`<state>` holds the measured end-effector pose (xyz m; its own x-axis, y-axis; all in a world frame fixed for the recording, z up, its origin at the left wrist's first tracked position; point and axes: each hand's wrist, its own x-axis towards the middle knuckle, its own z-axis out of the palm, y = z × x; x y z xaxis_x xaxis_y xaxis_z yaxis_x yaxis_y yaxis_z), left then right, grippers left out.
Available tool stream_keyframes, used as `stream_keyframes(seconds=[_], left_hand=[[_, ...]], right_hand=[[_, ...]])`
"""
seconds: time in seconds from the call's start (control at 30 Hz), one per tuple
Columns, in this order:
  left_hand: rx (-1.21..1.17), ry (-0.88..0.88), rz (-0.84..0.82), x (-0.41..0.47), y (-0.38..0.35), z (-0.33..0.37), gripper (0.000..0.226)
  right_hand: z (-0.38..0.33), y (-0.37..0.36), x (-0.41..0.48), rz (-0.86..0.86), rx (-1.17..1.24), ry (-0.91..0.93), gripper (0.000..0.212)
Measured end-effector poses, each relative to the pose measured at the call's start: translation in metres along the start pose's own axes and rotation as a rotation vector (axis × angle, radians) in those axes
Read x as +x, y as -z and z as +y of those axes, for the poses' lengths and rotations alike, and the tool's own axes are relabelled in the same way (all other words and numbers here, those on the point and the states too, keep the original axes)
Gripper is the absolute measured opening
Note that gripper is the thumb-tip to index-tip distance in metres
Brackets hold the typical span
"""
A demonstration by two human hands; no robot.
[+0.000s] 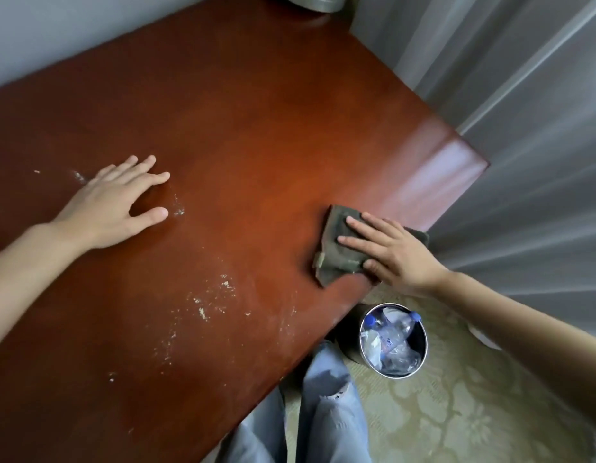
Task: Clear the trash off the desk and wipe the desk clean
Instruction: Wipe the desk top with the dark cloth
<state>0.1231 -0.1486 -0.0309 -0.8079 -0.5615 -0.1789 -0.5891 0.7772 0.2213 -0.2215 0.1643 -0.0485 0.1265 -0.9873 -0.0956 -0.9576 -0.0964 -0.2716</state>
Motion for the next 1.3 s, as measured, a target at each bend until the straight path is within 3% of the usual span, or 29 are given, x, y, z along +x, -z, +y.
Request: stream_keyframes(seconds=[0.2,0.3,0.4,0.6,0.77,0.9,0.97,1.03,1.17,1.3], left_hand=[[0.042,-0.023,-0.022,-0.001,0.001,-0.005,0.071],[0.084,-0.059,-0.052,-0.002,0.003,-0.008,0.076],[0.107,-0.137,-0.108,0.000,0.008,-0.006,0.082],[0.158,-0.342,-0.157,0.009,0.008,0.005,0.077],[0.208,-0.394,-0.110,0.015,0.008,0.005,0.072],[0.096,-0.452,0.058,0.016,0.020,0.070,0.052],[0.022,-0.604,0.109,0.013,0.020,0.123,0.048],[0.078,-0.796,0.050,0.014,0.006,0.167,0.051],[0.245,-0.856,-0.177,0.034,-0.039,0.197,0.064],[0.274,-0.861,-0.130,0.066,-0.054,0.209,0.058]], right_hand=[[0.092,0.036,0.058,0.202,0.070,-0.484,0.056],[0.100,0.043,0.081,0.205,0.055,-0.542,0.055],[0.080,0.037,0.090,0.144,0.008,-0.385,0.058],[0.000,0.014,0.084,-0.032,-0.084,0.170,0.058],[-0.035,-0.002,0.061,-0.108,-0.050,0.301,0.053],[-0.052,0.019,0.061,-0.078,0.374,0.172,0.043],[-0.025,0.034,0.054,0.147,0.367,-0.025,0.027],[0.025,0.046,0.038,0.291,0.199,-0.275,0.027],[0.095,0.044,0.000,0.067,-0.010,-0.533,0.055],[0.105,0.033,-0.005,0.046,-0.004,-0.519,0.057]])
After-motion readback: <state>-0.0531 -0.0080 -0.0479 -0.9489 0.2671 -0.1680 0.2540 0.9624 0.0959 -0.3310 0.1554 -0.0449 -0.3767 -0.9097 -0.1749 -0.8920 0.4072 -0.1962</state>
